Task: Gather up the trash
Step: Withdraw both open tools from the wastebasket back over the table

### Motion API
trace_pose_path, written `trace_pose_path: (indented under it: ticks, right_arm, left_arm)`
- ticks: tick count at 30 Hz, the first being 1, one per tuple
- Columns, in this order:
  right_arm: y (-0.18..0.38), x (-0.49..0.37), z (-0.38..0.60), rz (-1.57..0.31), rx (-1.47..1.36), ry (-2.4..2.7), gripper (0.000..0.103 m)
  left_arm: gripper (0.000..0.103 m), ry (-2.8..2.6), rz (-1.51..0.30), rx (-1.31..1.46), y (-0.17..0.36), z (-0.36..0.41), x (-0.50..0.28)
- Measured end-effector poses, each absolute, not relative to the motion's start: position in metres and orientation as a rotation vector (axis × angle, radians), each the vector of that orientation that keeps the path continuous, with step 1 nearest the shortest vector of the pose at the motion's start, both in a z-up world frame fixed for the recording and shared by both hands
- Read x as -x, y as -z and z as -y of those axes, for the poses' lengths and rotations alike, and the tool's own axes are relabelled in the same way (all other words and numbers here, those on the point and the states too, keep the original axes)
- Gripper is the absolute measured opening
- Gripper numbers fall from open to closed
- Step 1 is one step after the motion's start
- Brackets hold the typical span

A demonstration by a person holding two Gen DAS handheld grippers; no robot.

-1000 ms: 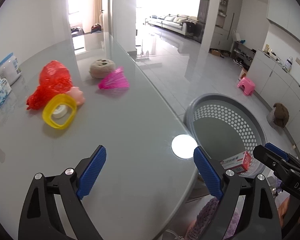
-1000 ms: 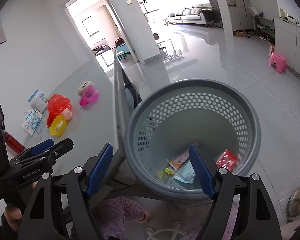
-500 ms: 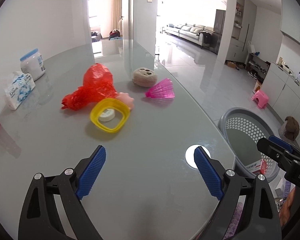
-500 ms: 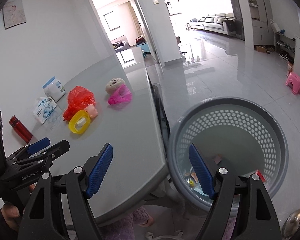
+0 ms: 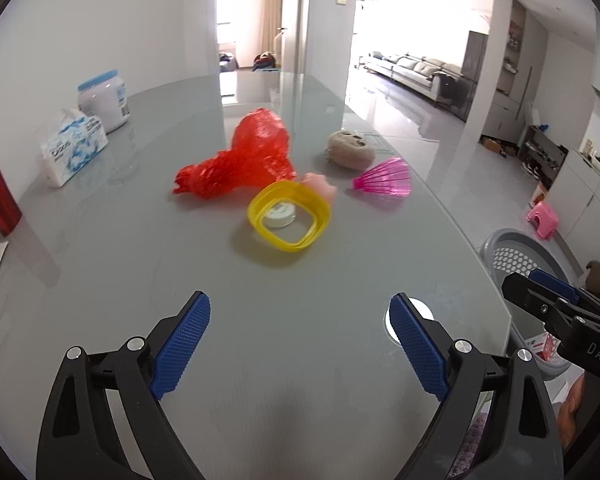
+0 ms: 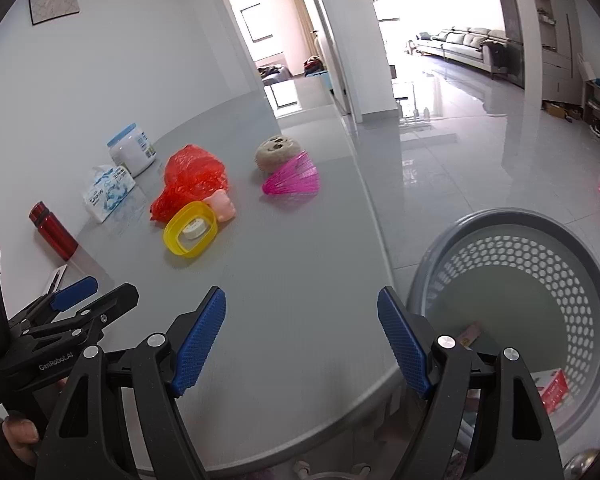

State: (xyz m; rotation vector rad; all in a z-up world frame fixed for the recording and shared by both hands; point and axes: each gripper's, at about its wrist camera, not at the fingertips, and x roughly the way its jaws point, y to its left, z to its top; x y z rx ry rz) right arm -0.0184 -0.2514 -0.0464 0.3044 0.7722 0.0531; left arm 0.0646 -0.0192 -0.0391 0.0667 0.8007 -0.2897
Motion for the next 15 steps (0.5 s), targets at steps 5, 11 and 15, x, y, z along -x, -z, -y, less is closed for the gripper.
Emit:
trace_pose_path:
  ticks: [5,11,15]
  right_arm:
    - [0.061,0.000,0.240,-0.813,-0.300,-0.107,0.075]
    - [0.072,-0.020,0.230,-0.848,-0.293,-0.149,0.075]
    - [0.072,-0.033,0.229,-0.848,-0.292,-0.154,0.075]
  left_arm:
    - [0.089,0.216,-0.816,-0.037,0.043,-0.002,-0.066]
    - [0.089,0.138,-0.853,0.004,0.054,-0.025,-0.082]
    - [0.089,0.125,-0.866,0.016,0.057,-0.027,-0.093]
